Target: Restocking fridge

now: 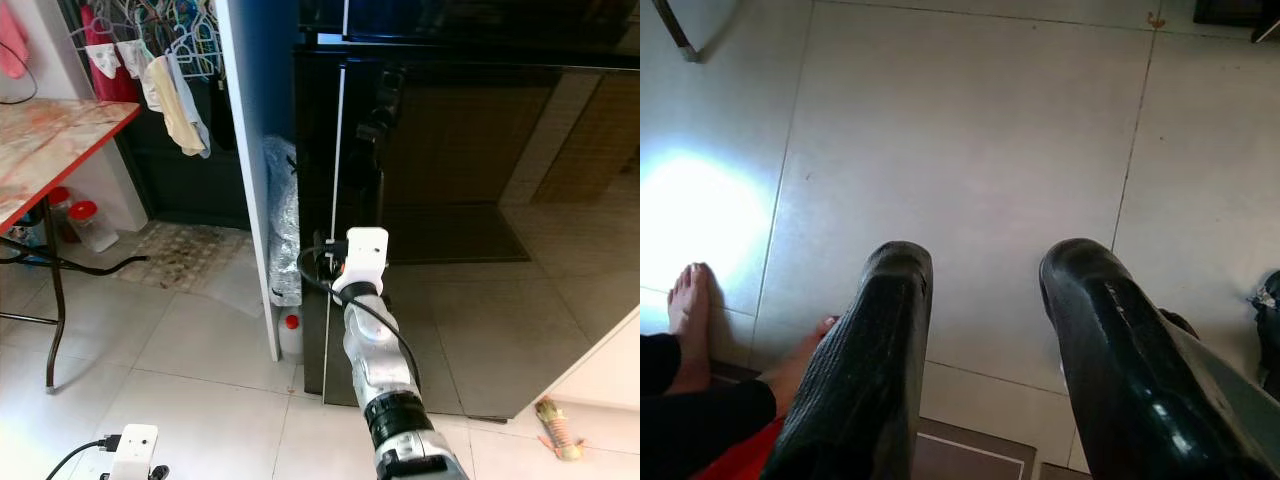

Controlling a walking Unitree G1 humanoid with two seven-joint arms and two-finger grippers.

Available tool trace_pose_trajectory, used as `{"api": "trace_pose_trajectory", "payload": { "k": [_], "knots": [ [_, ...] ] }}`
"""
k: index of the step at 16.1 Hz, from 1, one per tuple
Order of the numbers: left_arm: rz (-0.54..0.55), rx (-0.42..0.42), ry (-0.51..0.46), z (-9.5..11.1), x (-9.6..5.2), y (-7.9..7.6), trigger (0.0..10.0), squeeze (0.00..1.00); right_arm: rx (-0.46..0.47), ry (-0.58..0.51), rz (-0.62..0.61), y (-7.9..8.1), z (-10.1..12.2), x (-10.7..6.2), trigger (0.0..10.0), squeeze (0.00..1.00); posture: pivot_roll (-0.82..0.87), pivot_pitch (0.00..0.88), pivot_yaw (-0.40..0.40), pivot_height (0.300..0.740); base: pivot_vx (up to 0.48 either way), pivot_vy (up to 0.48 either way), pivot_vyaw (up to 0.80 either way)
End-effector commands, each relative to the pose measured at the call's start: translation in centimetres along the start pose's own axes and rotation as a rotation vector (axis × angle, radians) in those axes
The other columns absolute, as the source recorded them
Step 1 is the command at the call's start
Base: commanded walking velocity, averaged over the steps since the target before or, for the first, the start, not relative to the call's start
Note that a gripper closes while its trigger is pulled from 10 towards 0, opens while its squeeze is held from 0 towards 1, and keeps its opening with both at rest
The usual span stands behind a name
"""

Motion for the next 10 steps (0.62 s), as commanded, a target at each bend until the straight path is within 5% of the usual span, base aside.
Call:
{"api": "trace_pose_trajectory", "payload": {
  "k": [1, 10],
  "knots": [
    [0.004, 0.021, 0.008, -0.12, -0.01, 0.13, 10.0, 0.0, -0.004, -0.032, -0.002, 0.06, 1.13, 0.66, 10.0, 0.0, -0.15, 0.0, 0.006, 0.74, 0.0, 0.0, 0.0],
    [0.01, 0.01, 0.002, 0.01, 0.01, 0.3, 10.0, 0.0, 0.001, -0.031, 0.01, 0.58, 1.17, 0.88, 10.0, 0.0, -0.15, 0.0, 0.009, 0.74, 0.0, 0.0, 0.0]
  ]
}}
Point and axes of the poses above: a point about 5 cm out from each wrist's last joint towards the gripper, its own x axis pointing out of the wrist towards the gripper, its own z axis along the axis of the wrist's last joint, y = z × x, the point moved 2 cm from there along x, pointing out of the wrist towards the gripper, and after that the axes turned 12 degrees about -x, right-handed, at the moved point
